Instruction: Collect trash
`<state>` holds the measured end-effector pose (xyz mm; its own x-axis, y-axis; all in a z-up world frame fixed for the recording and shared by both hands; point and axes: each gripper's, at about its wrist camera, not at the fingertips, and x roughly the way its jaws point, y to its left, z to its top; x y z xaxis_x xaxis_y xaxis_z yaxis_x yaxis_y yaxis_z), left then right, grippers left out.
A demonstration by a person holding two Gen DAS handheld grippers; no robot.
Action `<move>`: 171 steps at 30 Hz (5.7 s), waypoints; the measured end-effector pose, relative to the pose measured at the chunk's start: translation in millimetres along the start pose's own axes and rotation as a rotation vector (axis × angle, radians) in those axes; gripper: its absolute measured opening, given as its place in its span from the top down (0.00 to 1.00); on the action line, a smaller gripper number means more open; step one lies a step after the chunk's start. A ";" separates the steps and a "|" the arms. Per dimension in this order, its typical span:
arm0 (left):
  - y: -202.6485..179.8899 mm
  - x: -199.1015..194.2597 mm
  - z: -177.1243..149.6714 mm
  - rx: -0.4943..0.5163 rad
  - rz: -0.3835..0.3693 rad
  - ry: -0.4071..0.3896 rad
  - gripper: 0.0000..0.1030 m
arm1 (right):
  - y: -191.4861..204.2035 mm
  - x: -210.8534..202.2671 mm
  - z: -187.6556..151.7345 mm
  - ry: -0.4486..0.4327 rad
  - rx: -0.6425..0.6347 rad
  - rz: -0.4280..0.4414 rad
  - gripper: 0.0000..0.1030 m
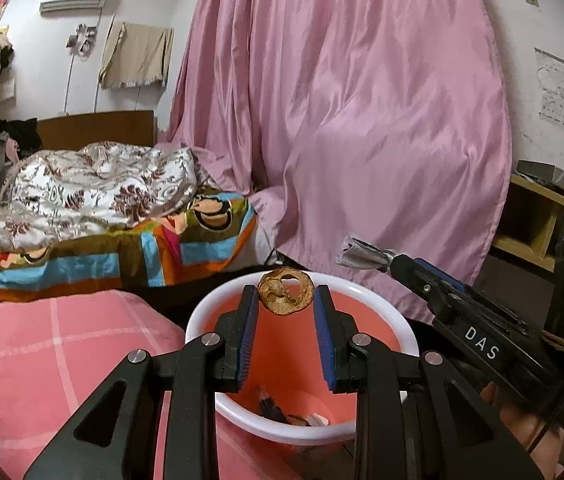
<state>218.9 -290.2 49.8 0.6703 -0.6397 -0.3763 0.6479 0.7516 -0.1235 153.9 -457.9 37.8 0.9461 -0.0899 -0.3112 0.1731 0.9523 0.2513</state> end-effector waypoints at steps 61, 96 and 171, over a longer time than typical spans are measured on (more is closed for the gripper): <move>47.5 -20.2 -0.3 -0.127 0.200 0.050 0.30 | 5.2 1.0 -3.0 0.004 0.035 -0.016 0.00; 70.8 -206.8 -74.2 -0.141 0.475 -0.140 0.05 | 119.4 -130.4 -54.7 -0.196 -0.249 0.126 0.00; 78.6 -257.8 -152.0 -0.085 0.575 -0.122 0.02 | 128.4 -157.6 -114.9 -0.099 -0.245 0.125 0.00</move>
<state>42.0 -41.7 -2.5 0.9451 -0.1360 -0.2972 0.1406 0.9901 -0.0061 -4.4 -288.0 13.8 0.9801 0.0161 -0.1980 -0.0064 0.9987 0.0497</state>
